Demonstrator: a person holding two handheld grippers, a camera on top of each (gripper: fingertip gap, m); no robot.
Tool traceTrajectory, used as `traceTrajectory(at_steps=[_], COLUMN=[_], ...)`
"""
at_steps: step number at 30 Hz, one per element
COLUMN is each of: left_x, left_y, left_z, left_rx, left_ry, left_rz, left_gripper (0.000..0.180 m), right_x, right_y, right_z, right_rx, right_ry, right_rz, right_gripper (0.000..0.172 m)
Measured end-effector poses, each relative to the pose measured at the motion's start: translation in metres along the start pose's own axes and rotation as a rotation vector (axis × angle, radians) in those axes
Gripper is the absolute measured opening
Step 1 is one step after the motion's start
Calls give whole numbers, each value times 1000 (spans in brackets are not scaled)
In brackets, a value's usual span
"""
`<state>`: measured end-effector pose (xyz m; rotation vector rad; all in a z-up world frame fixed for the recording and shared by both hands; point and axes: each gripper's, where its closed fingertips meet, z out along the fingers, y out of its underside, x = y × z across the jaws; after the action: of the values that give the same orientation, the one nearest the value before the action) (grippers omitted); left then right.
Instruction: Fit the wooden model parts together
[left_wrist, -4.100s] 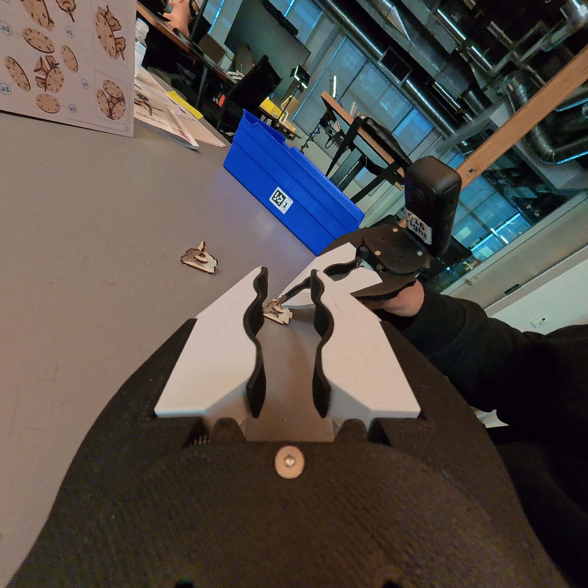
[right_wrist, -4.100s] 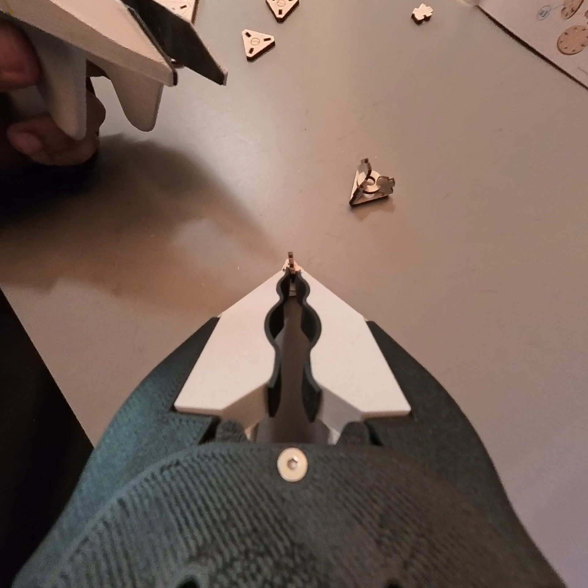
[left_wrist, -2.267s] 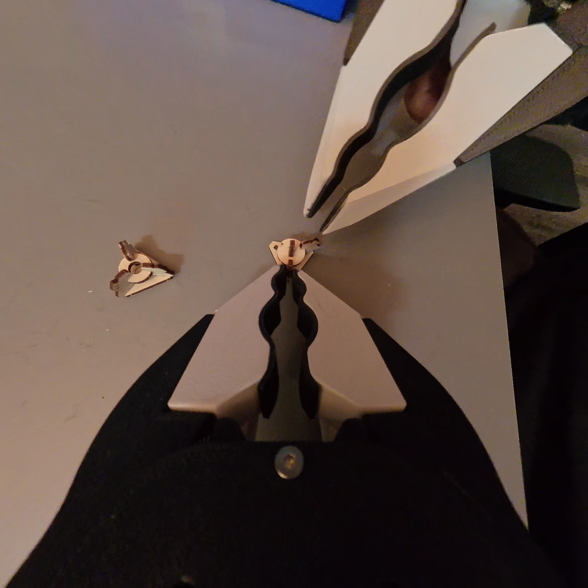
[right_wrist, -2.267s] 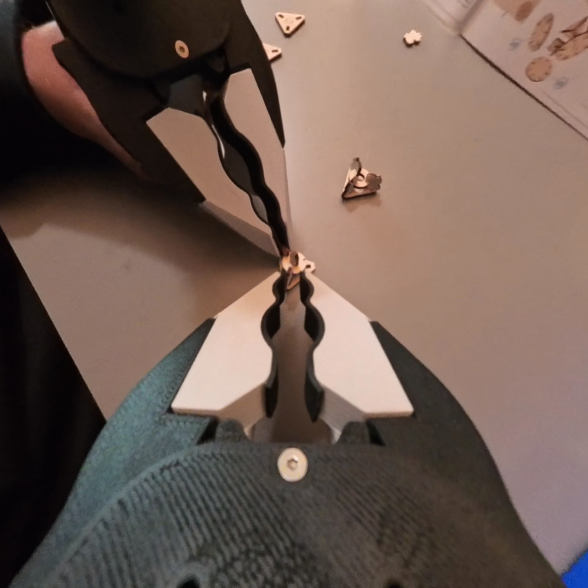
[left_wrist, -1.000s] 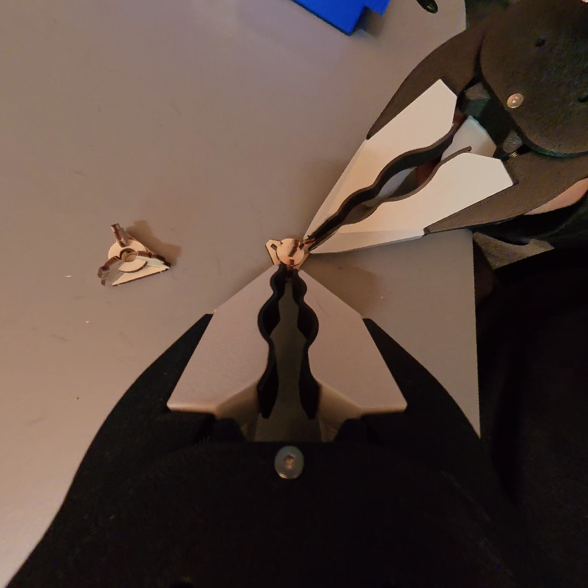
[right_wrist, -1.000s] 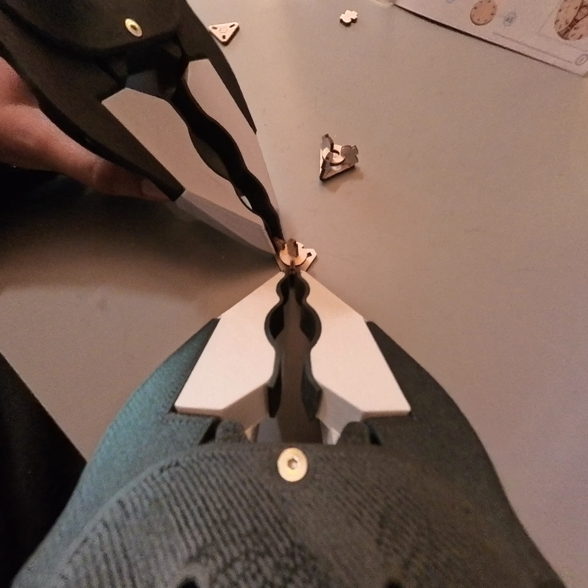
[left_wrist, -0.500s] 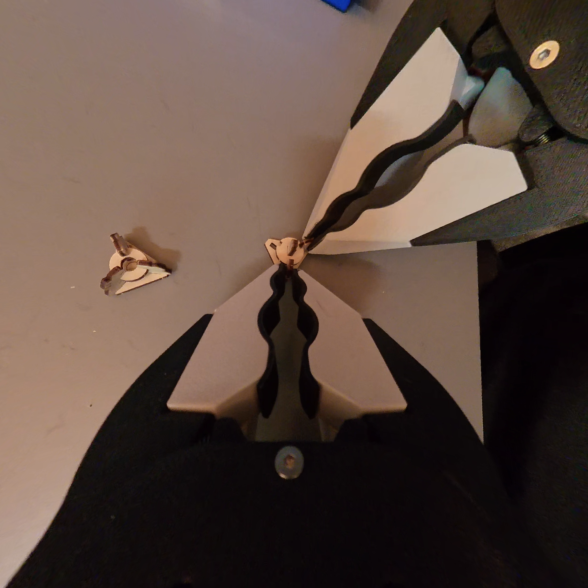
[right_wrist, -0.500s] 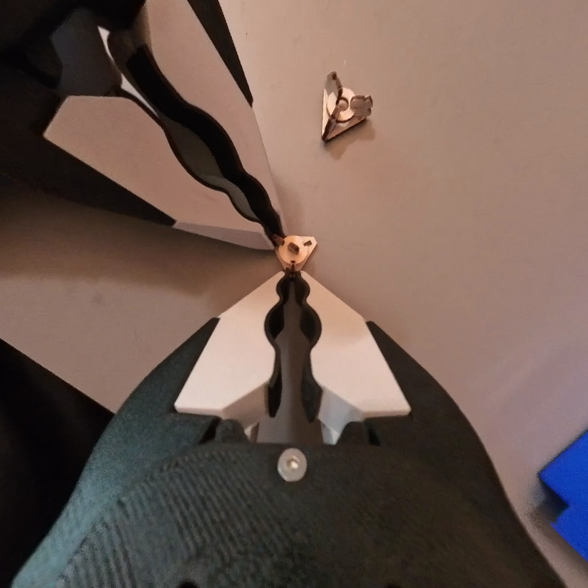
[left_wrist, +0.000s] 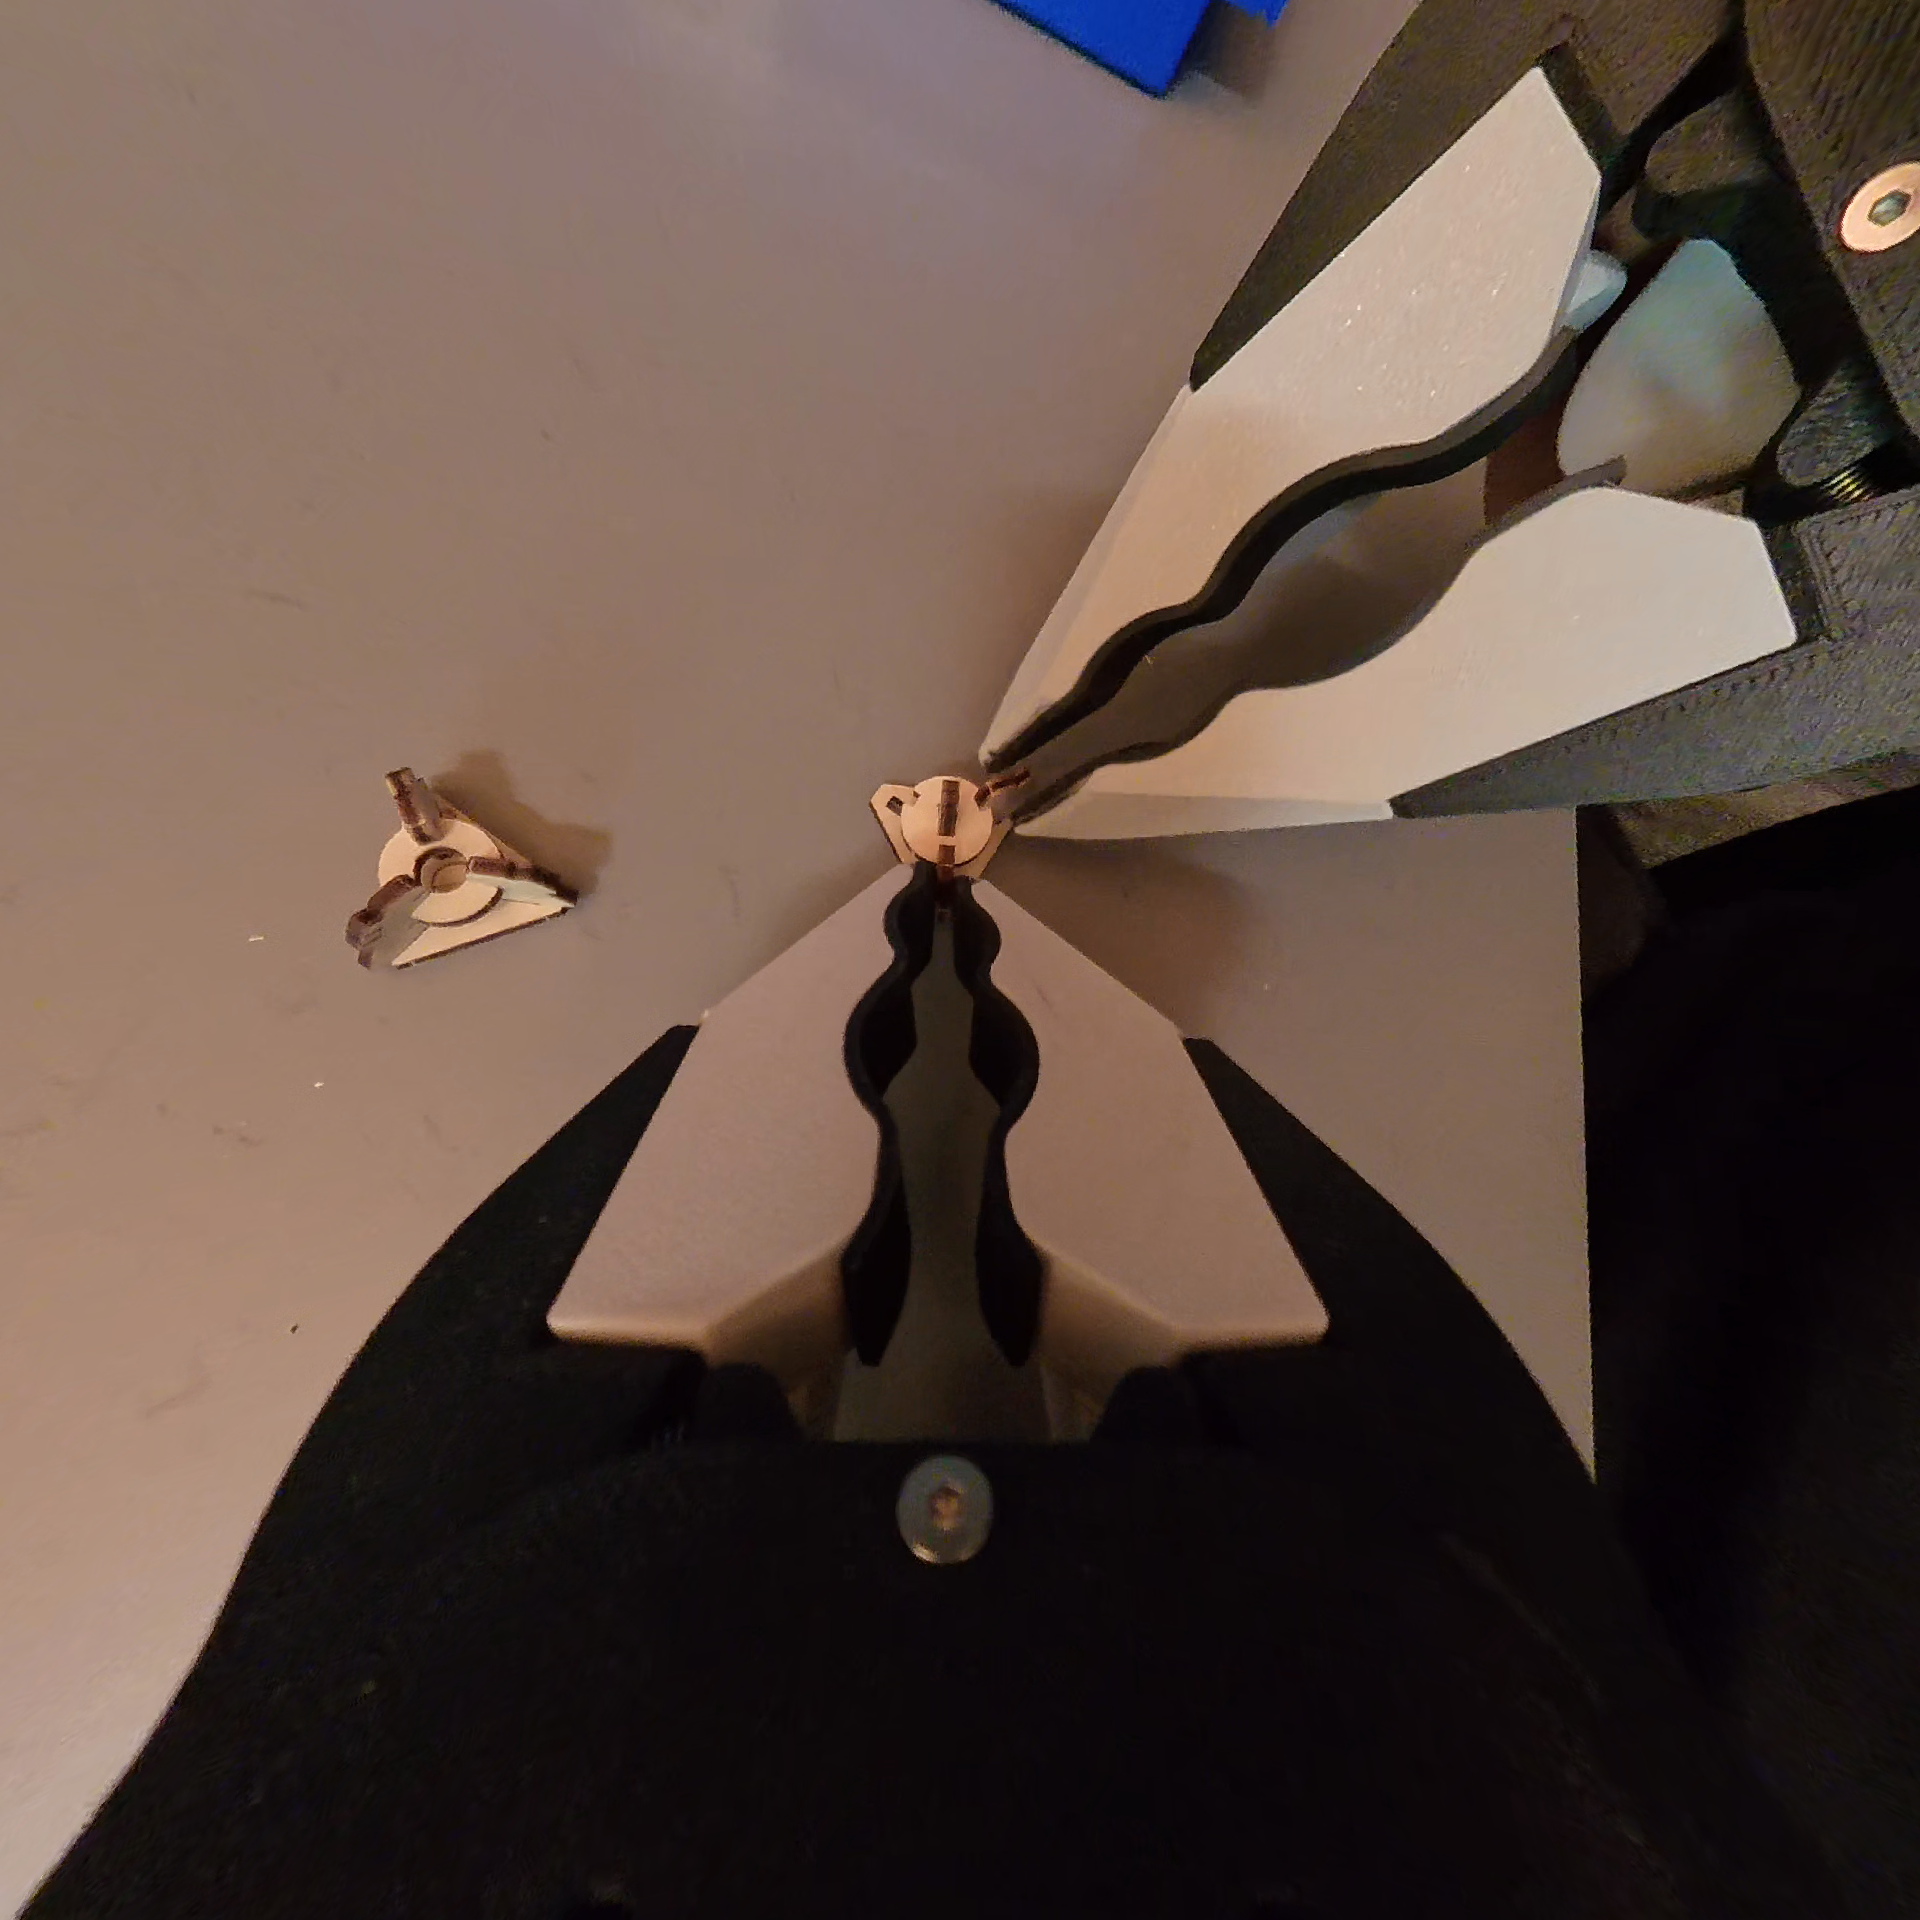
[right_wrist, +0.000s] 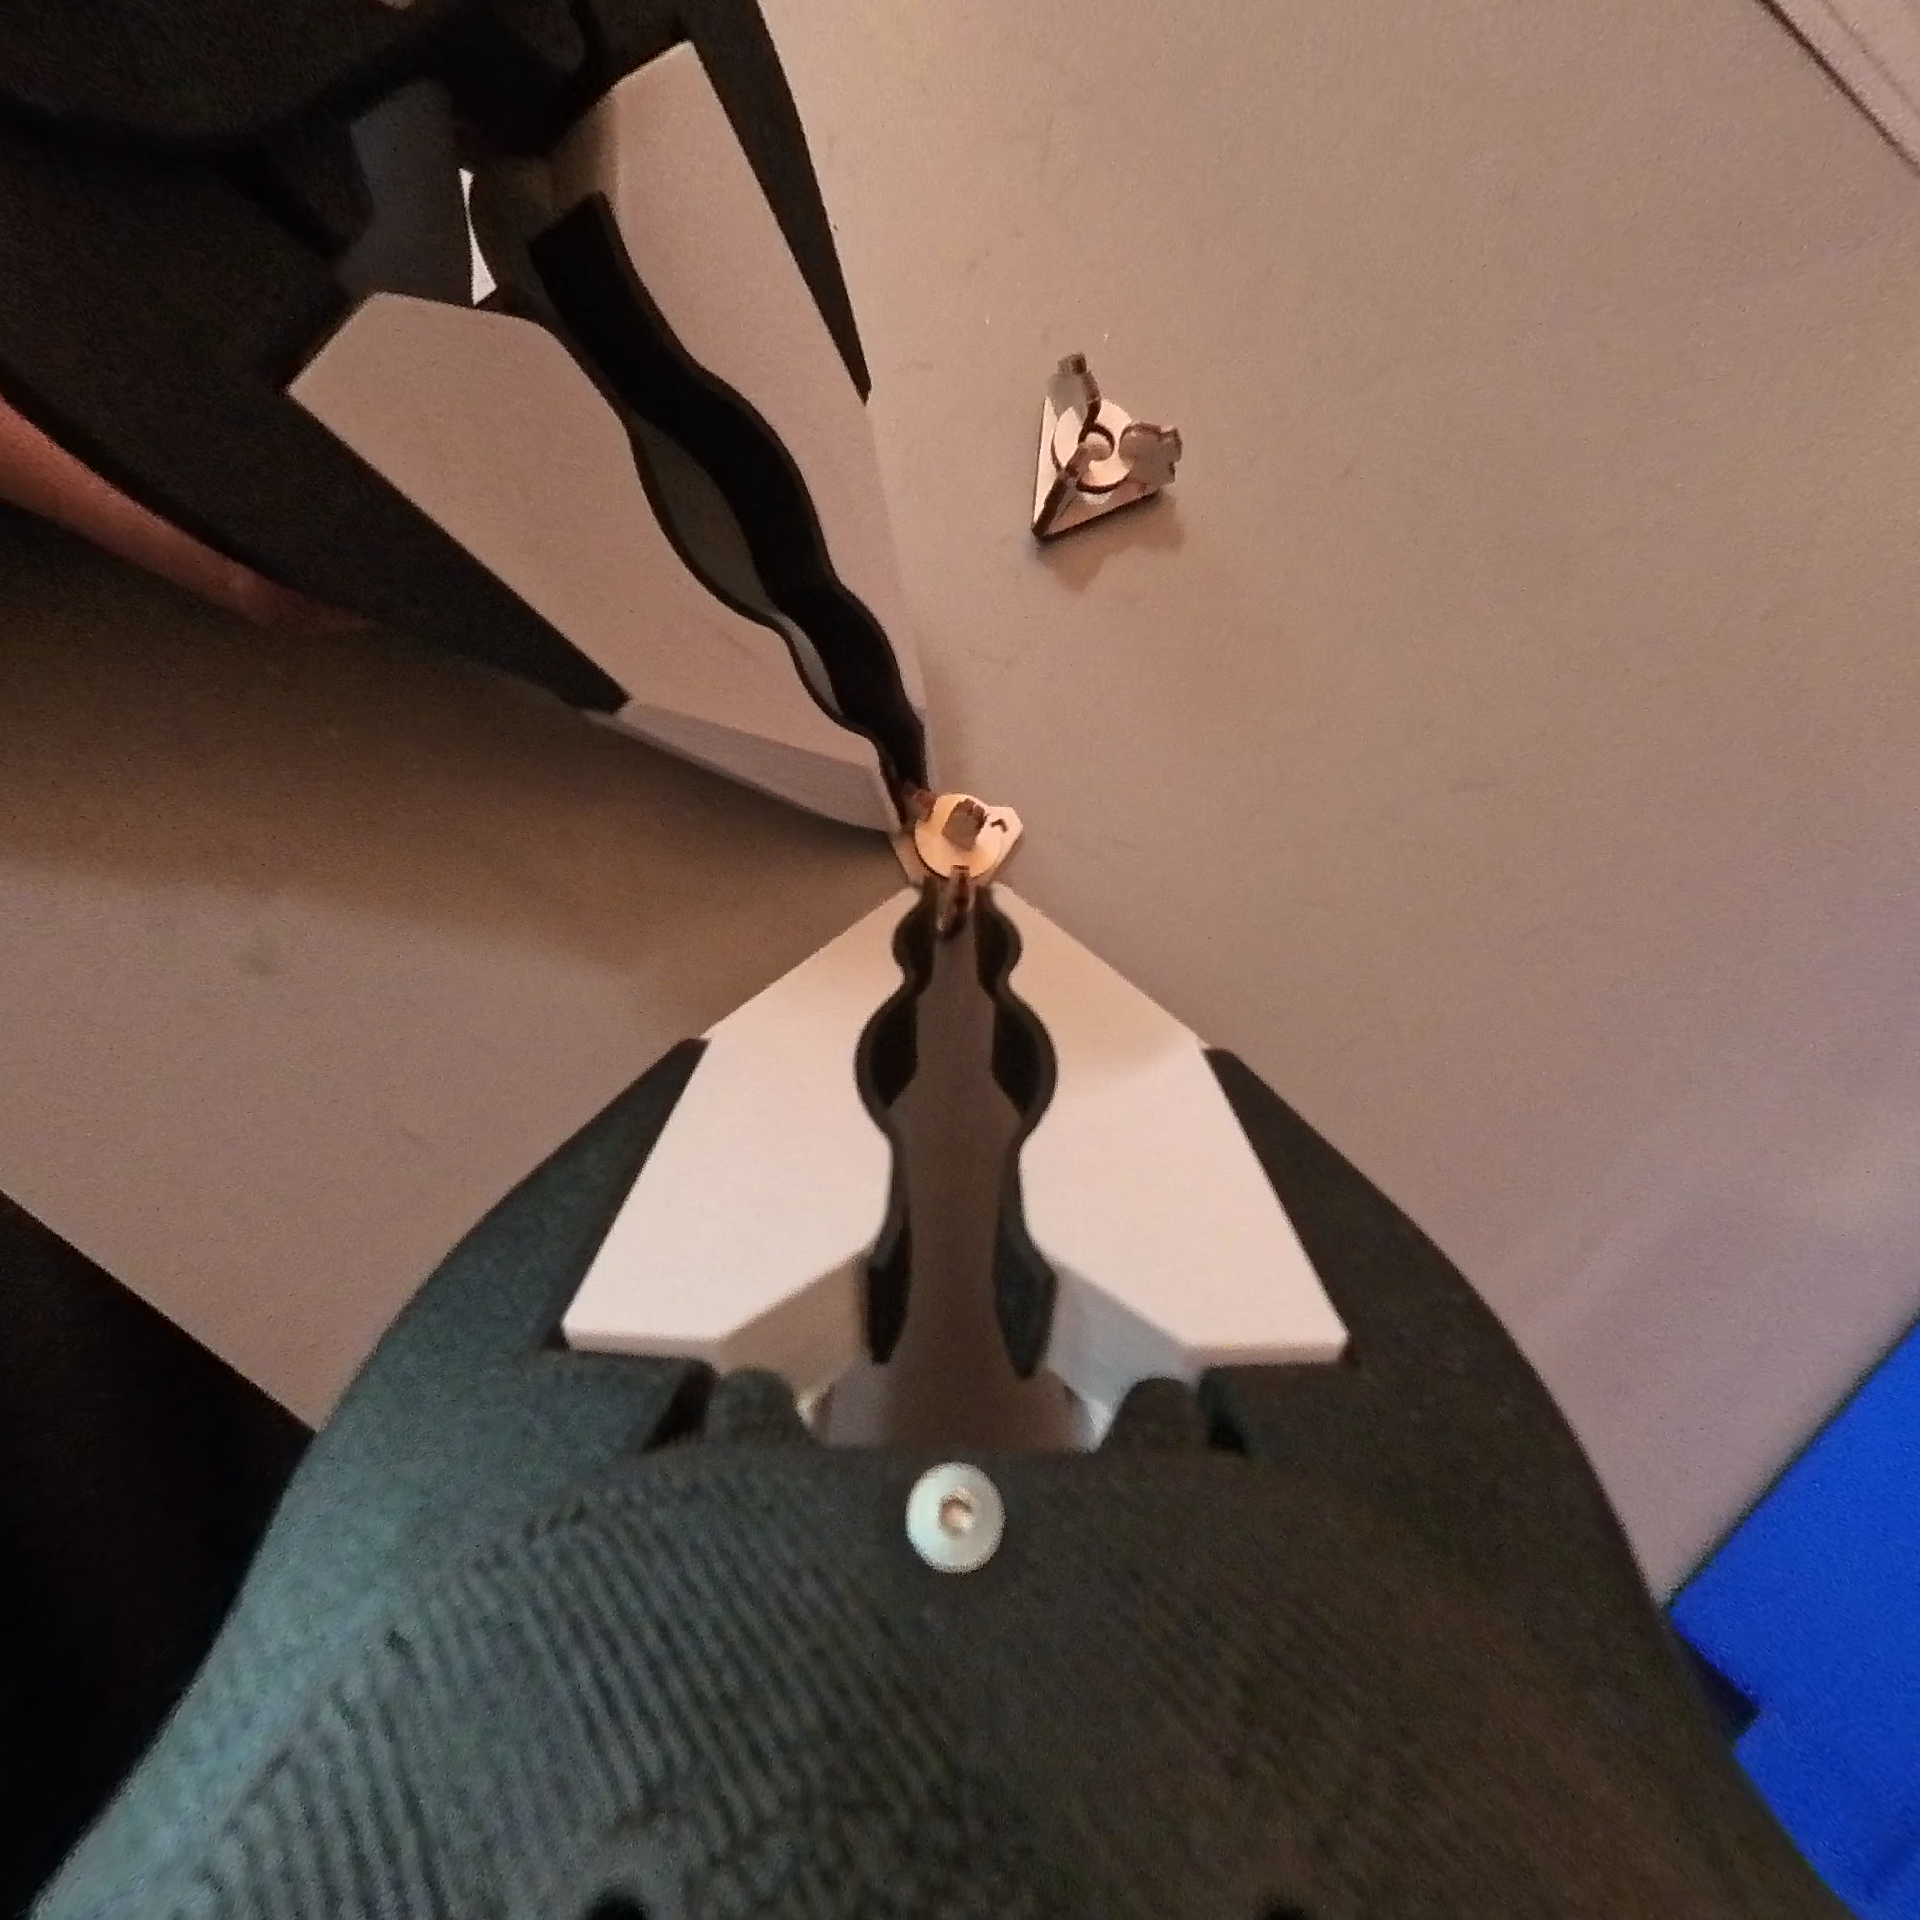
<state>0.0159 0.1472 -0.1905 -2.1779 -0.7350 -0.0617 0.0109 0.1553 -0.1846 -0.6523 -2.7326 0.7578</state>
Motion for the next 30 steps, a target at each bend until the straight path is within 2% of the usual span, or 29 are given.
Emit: traceTrajectory(at_steps=[8,15,18,30], left_x=[0,2,3,3], left_y=[0,-1,0,0], left_z=[1,2,2,4], left_rx=[-3,-12,6,41], left_ry=[-22,-45,-10,46], left_rz=[15,42,-1,-63], left_gripper=[0,0,1,3], right_x=[1,1,1,1], right_y=[2,6,7,7], right_z=[0,-1,0,1], right_rx=[-22,-230,-303,-412], right_ry=[-42,-54,-64,-126], right_rz=[-21,-67,-69,-44], right_gripper=[2,1,1,1])
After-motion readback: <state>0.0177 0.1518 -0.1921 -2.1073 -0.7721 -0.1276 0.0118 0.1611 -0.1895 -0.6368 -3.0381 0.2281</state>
